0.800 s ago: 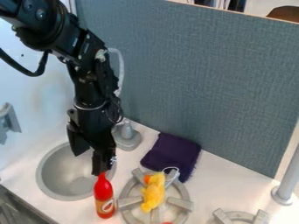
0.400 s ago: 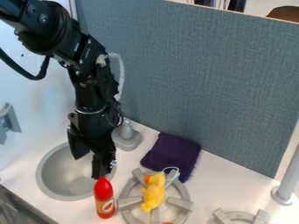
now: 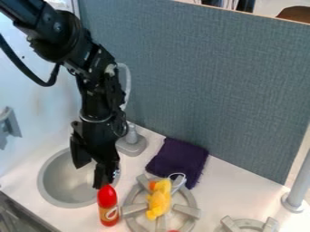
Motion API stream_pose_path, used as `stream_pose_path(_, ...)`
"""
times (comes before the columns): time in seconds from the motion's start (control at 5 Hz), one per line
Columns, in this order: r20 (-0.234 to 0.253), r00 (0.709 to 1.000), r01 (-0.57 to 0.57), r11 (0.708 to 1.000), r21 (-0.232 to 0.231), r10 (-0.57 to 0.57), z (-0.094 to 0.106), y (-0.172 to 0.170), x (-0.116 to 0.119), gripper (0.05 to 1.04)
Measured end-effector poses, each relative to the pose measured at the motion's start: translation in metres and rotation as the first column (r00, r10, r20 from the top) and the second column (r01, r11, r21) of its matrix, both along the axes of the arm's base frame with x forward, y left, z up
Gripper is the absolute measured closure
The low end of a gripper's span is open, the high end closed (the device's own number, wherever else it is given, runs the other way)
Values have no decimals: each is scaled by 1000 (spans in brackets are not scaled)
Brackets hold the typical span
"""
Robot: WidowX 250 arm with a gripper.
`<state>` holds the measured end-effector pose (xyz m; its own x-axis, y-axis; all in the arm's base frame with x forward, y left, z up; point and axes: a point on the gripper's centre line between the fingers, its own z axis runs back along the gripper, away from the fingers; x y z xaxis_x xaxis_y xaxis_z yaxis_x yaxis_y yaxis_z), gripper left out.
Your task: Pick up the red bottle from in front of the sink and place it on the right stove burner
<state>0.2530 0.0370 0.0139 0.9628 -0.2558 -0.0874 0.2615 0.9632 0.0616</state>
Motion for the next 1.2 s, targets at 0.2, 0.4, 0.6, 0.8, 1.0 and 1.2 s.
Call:
stream_pose_path(0.2,-35,999,18,1000,-9,-18,-11,0,2,82)
stream_pose_path(0.4,-49,999,23,1000,-18,-24,-17,-1,5,82)
stream_pose_path(0.6,-62,997,39,999,-20,-40,-17,-1,4,82)
stream_pose_path(0.8,-81,996,46,999,-24,-47,-22,0,3,82)
stream_pose_path(1.0,-105,994,36,999,-4,-37,-27,5,6,82)
stream_pose_path(1.2,-118,993,30,1000,-1,-30,-32,6,8,82)
